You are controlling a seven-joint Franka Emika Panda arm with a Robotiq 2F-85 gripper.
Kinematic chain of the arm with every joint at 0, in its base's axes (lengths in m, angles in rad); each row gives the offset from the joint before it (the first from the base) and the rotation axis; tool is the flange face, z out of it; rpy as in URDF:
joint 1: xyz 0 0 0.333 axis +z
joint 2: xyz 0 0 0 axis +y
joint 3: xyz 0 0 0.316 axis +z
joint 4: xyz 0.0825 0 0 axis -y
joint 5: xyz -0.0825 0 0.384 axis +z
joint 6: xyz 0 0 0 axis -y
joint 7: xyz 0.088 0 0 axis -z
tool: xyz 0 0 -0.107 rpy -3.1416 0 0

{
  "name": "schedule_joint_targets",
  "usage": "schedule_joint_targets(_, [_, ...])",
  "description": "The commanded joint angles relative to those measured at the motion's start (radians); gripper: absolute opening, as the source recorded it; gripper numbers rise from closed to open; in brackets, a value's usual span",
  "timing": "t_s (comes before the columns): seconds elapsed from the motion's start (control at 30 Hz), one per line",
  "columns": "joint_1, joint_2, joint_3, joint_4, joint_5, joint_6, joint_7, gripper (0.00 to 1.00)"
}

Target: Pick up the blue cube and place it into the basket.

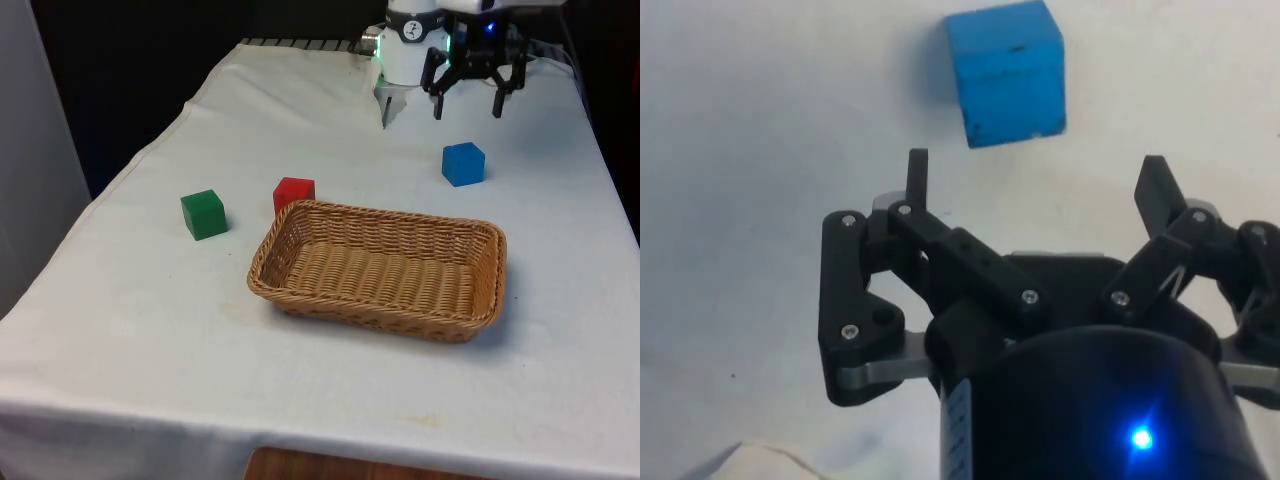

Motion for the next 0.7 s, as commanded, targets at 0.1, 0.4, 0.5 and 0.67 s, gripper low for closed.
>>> schedule_joint_targets(0.1, [0.0, 0.026, 0.0, -0.001, 0.0, 0.03, 0.001, 1.0])
schedule_joint_targets(0.4, [0.002, 0.107, 0.015, 0.001, -0.023, 0.119, 0.003, 1.0])
schedule_joint_targets(0.5, [0.008, 0.132, 0.008, 0.002, -0.084, 0.159, 0.032, 1.0])
schedule_joint_targets(0.67, [0.009, 0.166, 0.002, 0.005, -0.112, 0.195, 0.025, 1.0])
